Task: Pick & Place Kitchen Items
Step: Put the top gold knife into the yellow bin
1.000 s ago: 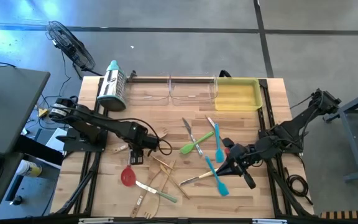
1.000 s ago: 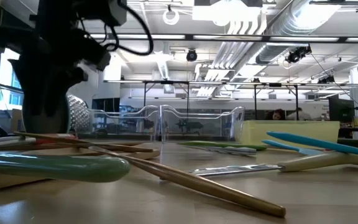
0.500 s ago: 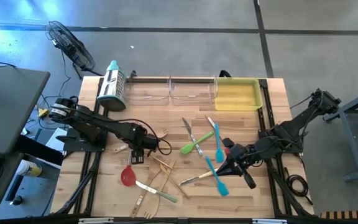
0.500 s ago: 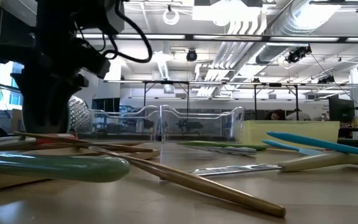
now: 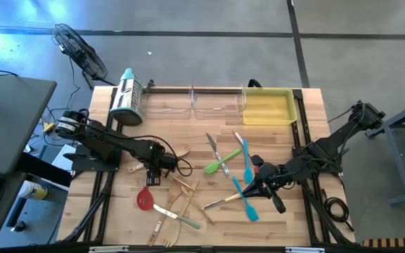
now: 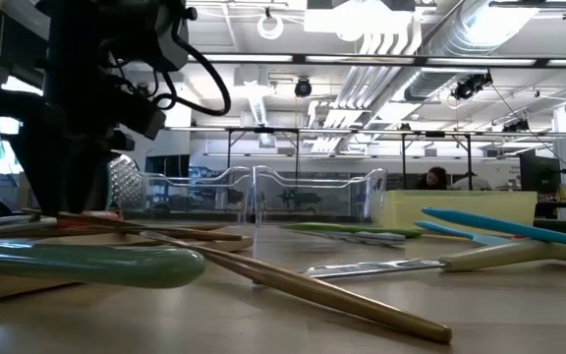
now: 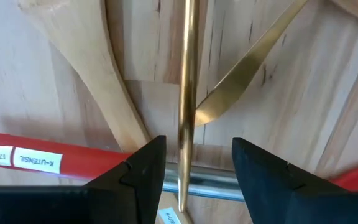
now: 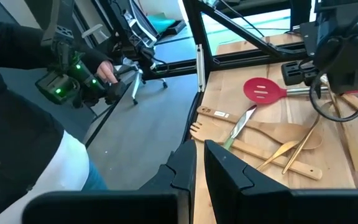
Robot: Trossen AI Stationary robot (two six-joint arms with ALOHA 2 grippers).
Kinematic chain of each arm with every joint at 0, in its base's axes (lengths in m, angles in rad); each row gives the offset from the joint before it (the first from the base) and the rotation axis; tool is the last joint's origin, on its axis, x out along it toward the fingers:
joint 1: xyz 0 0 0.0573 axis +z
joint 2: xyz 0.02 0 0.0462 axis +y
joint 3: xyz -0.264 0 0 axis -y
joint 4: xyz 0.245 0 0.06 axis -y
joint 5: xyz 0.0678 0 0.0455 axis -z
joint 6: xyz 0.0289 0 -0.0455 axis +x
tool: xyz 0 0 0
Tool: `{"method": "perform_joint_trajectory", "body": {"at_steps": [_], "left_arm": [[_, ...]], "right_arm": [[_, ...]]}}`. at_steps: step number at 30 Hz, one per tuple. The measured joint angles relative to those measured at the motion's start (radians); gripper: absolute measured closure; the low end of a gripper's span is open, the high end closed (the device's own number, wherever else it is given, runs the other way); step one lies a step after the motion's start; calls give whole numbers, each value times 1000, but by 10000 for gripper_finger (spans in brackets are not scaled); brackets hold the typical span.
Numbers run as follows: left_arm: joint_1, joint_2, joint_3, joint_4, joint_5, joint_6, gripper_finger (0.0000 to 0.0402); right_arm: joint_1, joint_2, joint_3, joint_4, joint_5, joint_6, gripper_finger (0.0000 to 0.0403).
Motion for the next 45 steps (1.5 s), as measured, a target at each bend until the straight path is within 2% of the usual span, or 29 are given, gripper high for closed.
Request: {"method": "perform_joint_trajectory", "body": {"at_steps": [13, 18, 24, 28, 32, 37, 45], "left_arm": [[0, 0, -81, 107, -41, -24, 230], [0, 1, -81, 107, -40, -24, 276], [0, 12, -81, 106, -27, -25, 377], [0, 34, -78, 109, 46, -24, 379], [0, 36, -77, 106, 55, -50, 380], [0, 37, -24, -14, 50, -81, 380], [0, 37, 168, -310, 41, -76, 380]], "right_arm": [[-15, 0, 0, -1, -1, -1, 378], [-21, 0, 0, -3, 0, -3, 378], [-28, 0, 0, -7, -25, -3, 378], [-28, -1, 0, -13, -26, -4, 378], [-28, -1, 0, -15, -34, -8, 378], [-28, -1, 0, -17, -42, -9, 378], [-28, -1, 0, -17, -53, -9, 378]]}}
